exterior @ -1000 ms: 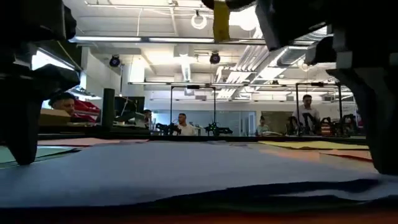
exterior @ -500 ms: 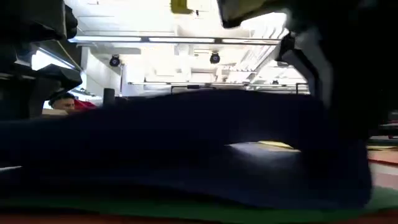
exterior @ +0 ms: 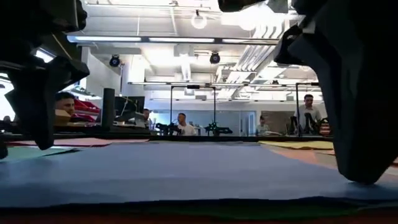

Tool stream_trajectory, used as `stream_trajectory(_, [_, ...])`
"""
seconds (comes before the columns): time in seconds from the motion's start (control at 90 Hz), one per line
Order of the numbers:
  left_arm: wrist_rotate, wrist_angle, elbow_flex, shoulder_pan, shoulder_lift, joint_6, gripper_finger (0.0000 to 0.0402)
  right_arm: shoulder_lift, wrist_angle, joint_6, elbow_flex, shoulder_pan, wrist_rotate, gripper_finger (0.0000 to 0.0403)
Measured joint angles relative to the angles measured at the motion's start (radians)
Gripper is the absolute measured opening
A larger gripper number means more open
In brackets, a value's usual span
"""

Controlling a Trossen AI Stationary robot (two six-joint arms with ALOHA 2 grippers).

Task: Organize paper
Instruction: Stack the purple color paper on top of the other purple color paper, then stack the green color paper on top of the other green color paper

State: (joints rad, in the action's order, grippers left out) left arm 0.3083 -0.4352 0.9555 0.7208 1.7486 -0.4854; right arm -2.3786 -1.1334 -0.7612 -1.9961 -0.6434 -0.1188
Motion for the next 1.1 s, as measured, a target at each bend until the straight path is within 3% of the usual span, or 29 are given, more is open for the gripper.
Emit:
stream_trajectory(0.2, [-0.033, -0.196, 0.079, 0.002, -0.002, -0.03, 0.0167, 0.035, -0.097, -0.031, 0.0, -0.022, -0.009, 0.0])
stream_trajectory(0.433, [0.02, -0.134, 0.082, 0.019, 0.002, -0.049, 0.0167, 0.044, -0.156, -0.125, 0.027, -0.066, -0.029, 0.0])
stream_trajectory(0.689, [0.015, -0.052, 0.048, 0.02, 0.058, -0.087, 0.0167, 0.041, 0.026, -0.133, 0.135, -0.068, -0.023, 0.0])
stream_trajectory(1.1, [-0.003, -0.039, 0.048, 0.019, 0.069, -0.071, 0.0167, 0.038, 0.027, -0.023, 0.027, -0.042, -0.12, 0.0])
